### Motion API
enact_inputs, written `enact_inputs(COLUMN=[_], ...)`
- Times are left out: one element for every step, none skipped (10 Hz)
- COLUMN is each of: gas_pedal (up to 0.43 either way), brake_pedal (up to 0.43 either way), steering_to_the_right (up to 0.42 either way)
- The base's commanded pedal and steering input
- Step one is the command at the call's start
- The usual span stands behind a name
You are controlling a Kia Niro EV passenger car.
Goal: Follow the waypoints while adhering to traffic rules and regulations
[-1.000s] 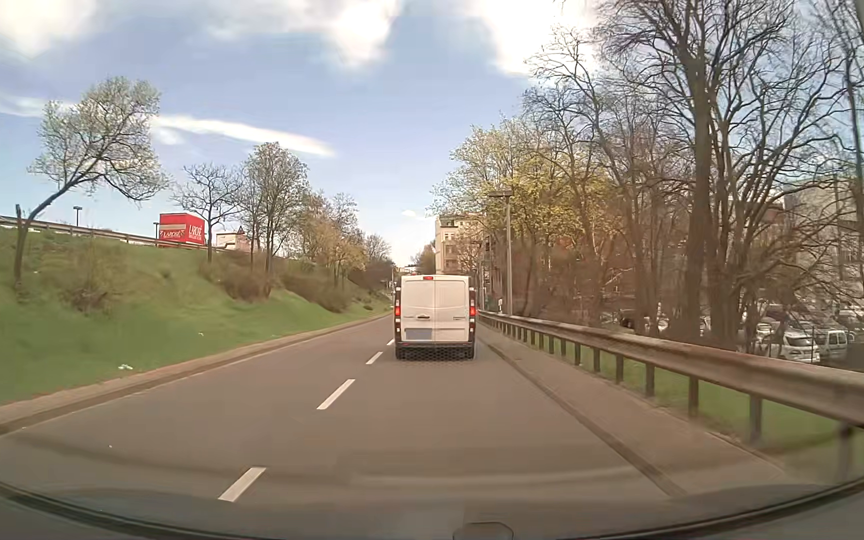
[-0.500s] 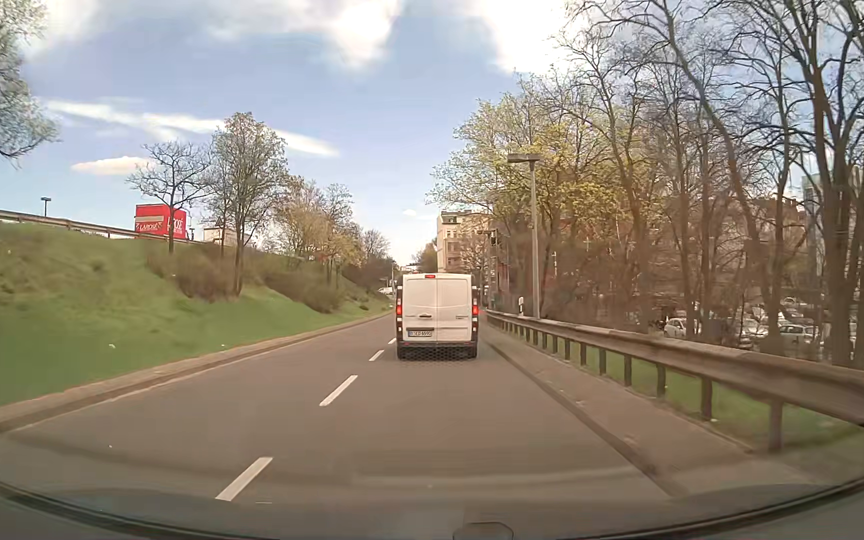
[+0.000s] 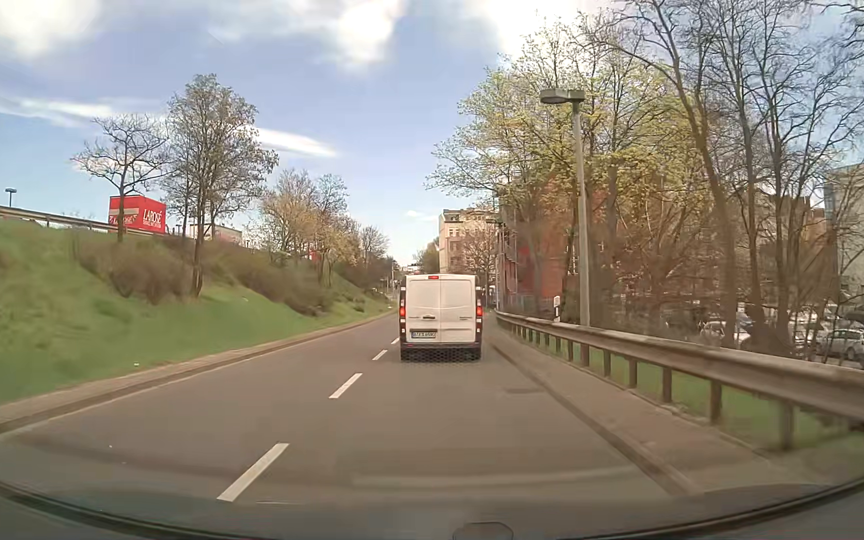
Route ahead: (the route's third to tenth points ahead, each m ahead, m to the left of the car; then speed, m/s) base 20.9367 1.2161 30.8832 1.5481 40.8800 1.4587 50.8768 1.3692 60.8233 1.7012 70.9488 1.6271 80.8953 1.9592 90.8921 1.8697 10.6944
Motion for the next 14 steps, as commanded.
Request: enact_inputs(gas_pedal=[0.000,0.000,0.000,0.000,0.000,0.000,0.000,0.000,0.000,0.000,0.000,0.000,0.000,0.000], brake_pedal=[0.152,0.152,0.152,0.146,0.146,0.140,0.134,0.134,0.134,0.134,0.128,0.128,0.128,0.128], steering_to_the_right=[0.001,0.002,0.002,0.001,0.002,0.001,0.001,0.001,0.001,0.002,0.002,0.002,0.001,0.001])
